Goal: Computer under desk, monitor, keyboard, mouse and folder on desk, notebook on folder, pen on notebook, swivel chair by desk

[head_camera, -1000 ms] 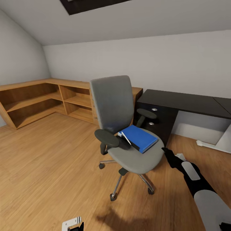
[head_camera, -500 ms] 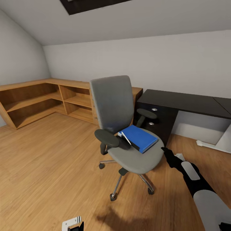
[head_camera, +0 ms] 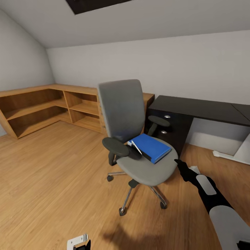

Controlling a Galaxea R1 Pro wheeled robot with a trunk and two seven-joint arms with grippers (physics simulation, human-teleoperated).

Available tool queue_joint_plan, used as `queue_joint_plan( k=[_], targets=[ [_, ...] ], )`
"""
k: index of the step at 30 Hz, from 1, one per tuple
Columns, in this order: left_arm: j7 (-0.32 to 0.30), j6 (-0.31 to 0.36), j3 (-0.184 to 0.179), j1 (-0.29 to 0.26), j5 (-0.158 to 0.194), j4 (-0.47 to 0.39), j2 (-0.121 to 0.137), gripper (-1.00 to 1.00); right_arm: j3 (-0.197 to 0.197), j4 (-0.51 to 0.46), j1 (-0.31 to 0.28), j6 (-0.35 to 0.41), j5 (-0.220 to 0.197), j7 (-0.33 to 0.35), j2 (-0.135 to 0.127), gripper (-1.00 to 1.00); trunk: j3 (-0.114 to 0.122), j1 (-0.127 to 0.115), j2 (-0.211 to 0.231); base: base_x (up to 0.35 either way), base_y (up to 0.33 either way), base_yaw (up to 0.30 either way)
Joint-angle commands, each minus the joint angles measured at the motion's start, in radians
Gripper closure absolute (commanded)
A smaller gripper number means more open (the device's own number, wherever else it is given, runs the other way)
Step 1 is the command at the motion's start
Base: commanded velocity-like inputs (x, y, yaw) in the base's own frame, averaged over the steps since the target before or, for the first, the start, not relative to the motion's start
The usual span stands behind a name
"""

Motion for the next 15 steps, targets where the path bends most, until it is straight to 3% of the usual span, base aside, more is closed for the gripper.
queue_joint_plan(
  k=[1, 6, 15],
  targets=[
    [0.002, 0.006, 0.001, 0.0, 0.01, -0.002, -0.001, -1.0, -0.001, -0.002, 0.0, 0.004, -0.011, -0.008, 0.0, -1.0, -0.004, 0.004, -0.008, 0.0, 0.0, 0.0],
    [0.003, 0.006, 0.001, 0.0, 0.01, -0.002, -0.001, -1.0, -0.001, -0.001, 0.0, 0.005, -0.011, -0.008, 0.0, -1.0, -0.02, 0.023, -0.043, 0.0, 0.0, 0.0],
    [0.003, 0.006, 0.001, 0.0, 0.01, -0.002, -0.001, -1.0, 0.0, 0.001, 0.0, 0.004, -0.012, -0.008, 0.002, -1.0, -0.02, 0.023, -0.043, 0.0, 0.0, 0.0]
  ],
)
